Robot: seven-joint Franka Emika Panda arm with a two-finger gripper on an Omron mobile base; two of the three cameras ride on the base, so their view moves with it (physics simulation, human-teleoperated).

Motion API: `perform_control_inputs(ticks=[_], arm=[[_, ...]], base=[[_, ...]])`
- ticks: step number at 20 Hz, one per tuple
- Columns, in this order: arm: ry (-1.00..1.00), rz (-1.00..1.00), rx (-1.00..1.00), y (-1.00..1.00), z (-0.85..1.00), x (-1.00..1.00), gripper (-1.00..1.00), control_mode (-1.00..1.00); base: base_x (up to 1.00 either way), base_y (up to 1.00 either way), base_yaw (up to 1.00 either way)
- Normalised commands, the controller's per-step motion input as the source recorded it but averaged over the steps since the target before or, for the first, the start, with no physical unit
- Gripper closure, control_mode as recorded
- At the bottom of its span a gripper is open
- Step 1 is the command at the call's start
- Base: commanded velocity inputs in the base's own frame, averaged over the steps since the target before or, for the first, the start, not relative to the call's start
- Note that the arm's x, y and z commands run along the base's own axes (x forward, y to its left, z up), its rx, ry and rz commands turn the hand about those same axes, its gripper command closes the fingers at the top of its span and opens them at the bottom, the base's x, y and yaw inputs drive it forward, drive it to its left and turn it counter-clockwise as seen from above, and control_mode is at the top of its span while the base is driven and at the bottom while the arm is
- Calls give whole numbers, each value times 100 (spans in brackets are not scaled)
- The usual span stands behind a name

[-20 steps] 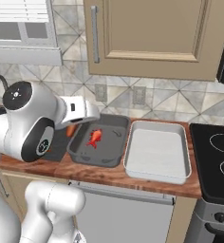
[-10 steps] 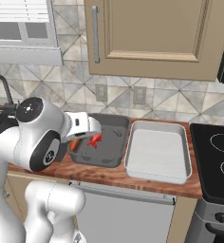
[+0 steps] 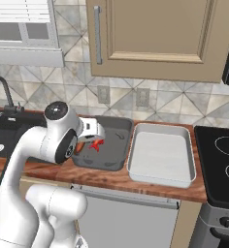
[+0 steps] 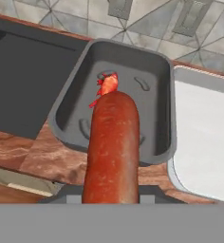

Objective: Place one carrot and one fish in each tupperware on the nearby counter, to pack two identical lunches.

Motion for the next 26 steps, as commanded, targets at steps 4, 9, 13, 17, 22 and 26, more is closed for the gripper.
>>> perform_control_inputs(ticks=[4, 9, 13, 17, 22, 26], arm=[[23, 0, 14, 8, -9, 74, 100, -100], [3, 0, 1, 0, -28, 66, 100, -100], [0, 0, 0, -2, -36, 63, 100, -100], [0, 0, 0, -11, -50, 53, 100, -100], [0, 0, 0, -18, -50, 45, 100, -100], [0, 0, 0, -11, -43, 39, 100, -100]], base=[[0, 0, 0], [0, 0, 0], [0, 0, 0], [0, 0, 0], [0, 0, 0], [0, 0, 0]])
